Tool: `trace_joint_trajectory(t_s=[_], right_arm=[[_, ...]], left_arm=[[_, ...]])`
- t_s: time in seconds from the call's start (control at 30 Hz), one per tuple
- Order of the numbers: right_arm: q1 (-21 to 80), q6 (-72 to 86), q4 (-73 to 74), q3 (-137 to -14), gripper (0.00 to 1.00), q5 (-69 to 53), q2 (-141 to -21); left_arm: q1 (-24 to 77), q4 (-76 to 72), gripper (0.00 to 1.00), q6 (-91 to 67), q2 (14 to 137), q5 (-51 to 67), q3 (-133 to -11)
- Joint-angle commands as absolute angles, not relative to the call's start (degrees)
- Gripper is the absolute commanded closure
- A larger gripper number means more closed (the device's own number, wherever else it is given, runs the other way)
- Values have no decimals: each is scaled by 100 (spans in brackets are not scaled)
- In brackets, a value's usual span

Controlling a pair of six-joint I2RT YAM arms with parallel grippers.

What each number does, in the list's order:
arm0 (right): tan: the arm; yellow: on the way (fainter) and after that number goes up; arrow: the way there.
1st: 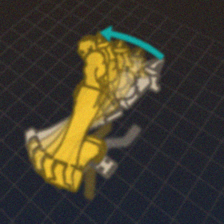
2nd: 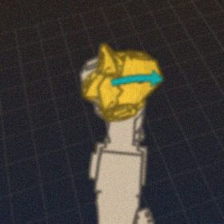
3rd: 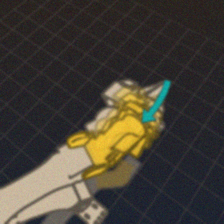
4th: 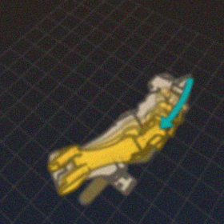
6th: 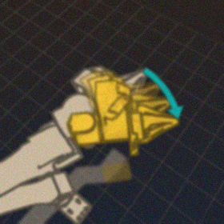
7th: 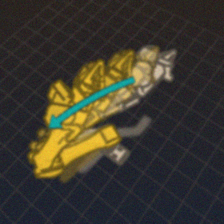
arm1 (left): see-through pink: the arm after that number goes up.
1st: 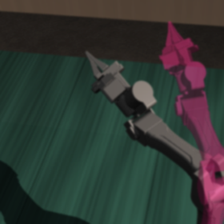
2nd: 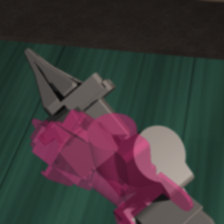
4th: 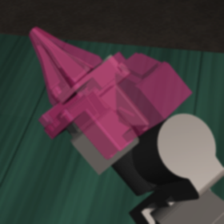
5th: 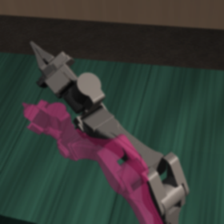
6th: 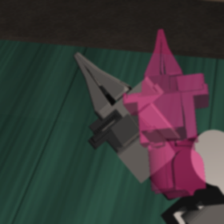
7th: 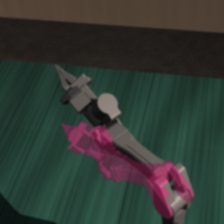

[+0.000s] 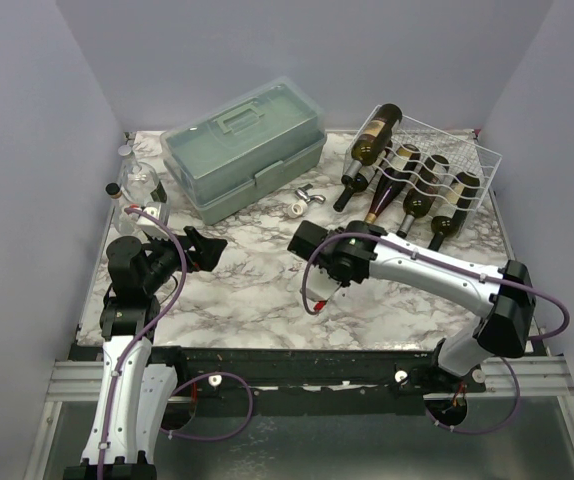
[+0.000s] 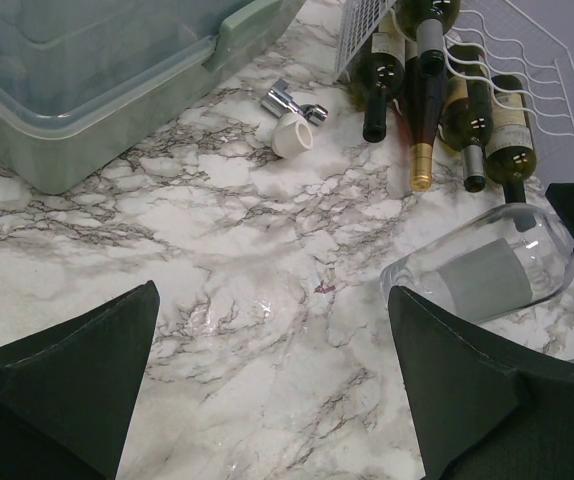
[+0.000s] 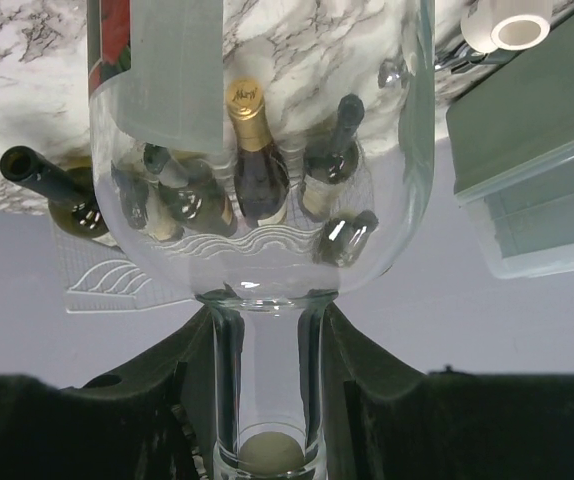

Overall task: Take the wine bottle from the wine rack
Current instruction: Place the wine bottle at the center of the board.

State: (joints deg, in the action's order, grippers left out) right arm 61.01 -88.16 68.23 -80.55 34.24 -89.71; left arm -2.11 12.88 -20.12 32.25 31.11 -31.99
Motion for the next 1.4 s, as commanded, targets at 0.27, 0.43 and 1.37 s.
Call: trace_joint_trajectory(t_s=[0.27,0.43,1.37], right_arm=[[6345,-8712,6601,-7948,100,4563,-9154],[6444,-8604,6554,-7850,100,4785,-9265],[7332,-7209,7267,-8308,0,5088,-9611]], left_arm=[[-193,1213,1,-1986,3126,3226,-3161],[-186,1213,1,-1986,3117,3221,-3158],[-187,1212,1,-1982,3116,3214,-3150]])
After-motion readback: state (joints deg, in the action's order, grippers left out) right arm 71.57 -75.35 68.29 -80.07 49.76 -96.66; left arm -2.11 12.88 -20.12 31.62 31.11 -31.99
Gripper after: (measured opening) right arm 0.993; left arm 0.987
